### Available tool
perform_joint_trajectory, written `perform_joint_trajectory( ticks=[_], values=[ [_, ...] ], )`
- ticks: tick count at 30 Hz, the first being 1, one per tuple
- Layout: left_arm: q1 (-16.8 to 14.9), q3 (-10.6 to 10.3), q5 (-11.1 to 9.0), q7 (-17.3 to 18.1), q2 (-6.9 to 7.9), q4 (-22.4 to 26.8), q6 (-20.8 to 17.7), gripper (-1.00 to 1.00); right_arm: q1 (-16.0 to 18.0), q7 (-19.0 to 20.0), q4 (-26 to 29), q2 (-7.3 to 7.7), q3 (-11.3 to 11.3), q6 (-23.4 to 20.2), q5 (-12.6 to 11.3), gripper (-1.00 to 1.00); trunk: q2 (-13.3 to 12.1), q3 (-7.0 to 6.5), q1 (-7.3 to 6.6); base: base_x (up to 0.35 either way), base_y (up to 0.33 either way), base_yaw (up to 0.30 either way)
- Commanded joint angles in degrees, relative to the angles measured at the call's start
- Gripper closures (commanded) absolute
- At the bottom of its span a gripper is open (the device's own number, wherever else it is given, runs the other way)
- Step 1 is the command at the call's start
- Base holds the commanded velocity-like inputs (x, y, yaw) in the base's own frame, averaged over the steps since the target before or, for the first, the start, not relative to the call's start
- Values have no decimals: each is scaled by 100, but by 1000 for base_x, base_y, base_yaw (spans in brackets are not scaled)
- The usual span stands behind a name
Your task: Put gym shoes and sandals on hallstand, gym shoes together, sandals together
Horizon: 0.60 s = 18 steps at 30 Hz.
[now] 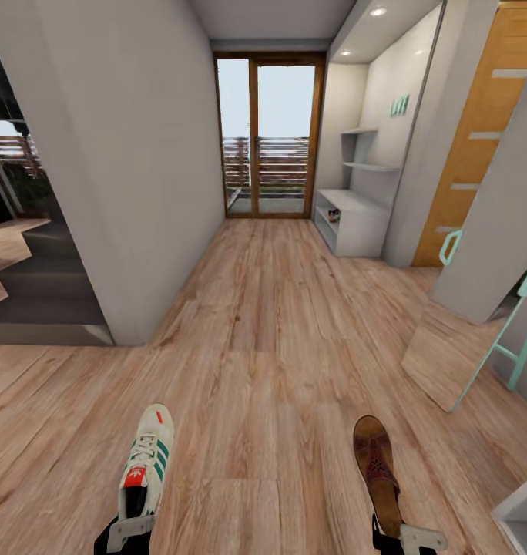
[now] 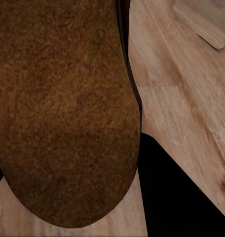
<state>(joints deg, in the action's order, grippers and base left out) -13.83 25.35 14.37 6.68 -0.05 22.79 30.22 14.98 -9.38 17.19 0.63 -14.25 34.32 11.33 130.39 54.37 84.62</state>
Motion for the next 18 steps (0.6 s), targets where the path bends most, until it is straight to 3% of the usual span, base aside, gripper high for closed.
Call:
perform_joint_trajectory(
  ticks=[1,18],
  values=[
    [-6,49,40,35,-4,-2,21,100,5,-20,-5,-2,-22,13,44,100,2,5,2,338,0,0],
    [-6,49,40,35,-2,-2,19,100,5,-20,-7,-2,-16,13,44,100,2,5,2,338,0,0]
  ],
)
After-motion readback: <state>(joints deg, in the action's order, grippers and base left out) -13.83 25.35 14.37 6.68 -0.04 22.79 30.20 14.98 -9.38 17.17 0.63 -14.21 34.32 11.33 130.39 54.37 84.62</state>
